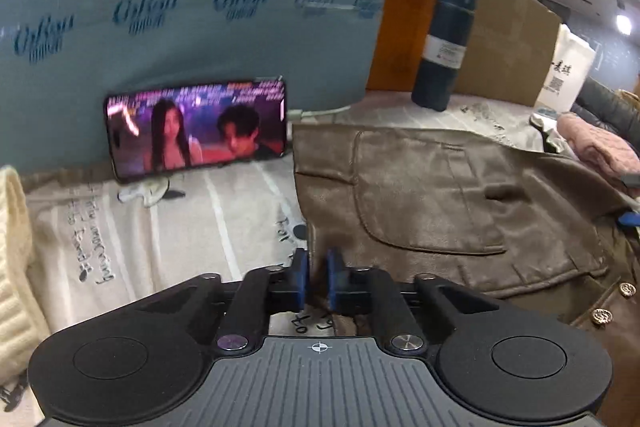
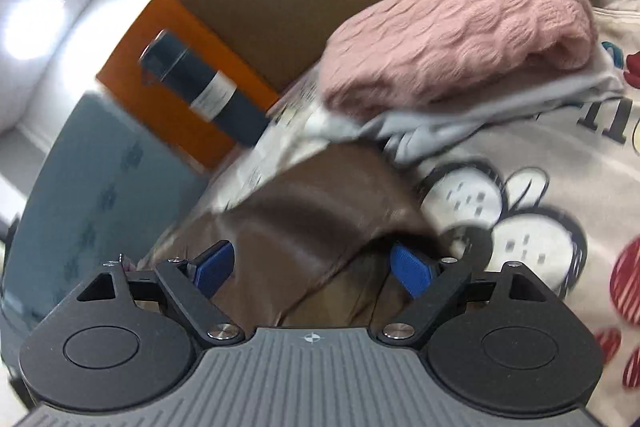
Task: Fold clothes
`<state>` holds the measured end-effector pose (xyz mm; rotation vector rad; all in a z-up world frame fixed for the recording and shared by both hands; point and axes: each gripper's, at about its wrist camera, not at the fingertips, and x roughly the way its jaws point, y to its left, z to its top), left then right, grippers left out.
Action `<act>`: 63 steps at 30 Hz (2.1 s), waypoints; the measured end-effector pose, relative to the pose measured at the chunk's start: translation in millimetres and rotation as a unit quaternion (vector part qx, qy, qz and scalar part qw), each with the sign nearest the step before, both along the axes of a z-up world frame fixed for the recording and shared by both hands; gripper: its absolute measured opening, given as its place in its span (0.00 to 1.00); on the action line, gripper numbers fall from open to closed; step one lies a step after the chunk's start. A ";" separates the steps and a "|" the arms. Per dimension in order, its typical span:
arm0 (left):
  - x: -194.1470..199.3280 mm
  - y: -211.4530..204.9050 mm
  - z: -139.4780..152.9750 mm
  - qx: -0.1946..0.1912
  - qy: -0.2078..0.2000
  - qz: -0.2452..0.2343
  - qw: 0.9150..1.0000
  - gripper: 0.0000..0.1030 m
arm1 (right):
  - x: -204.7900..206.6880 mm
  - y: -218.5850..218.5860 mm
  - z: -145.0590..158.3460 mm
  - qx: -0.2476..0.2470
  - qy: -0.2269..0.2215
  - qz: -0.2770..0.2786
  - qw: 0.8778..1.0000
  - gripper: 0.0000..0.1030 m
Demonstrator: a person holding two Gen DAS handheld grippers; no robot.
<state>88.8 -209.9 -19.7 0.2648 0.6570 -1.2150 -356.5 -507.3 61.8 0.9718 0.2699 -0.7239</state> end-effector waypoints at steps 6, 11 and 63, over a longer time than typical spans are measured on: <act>-11.0 16.3 -4.4 -0.007 0.048 -0.041 0.998 0.02 | -7.9 -32.2 -10.6 0.018 0.001 -0.016 1.000 0.82; -5.6 28.4 -13.9 -0.019 0.080 -0.054 0.995 0.03 | -7.4 -15.8 -6.0 -0.013 0.035 0.027 0.999 0.83; -61.7 77.3 -11.5 -0.005 -0.028 -0.079 0.997 0.42 | -19.2 177.1 -25.0 -0.273 0.163 0.172 0.932 0.94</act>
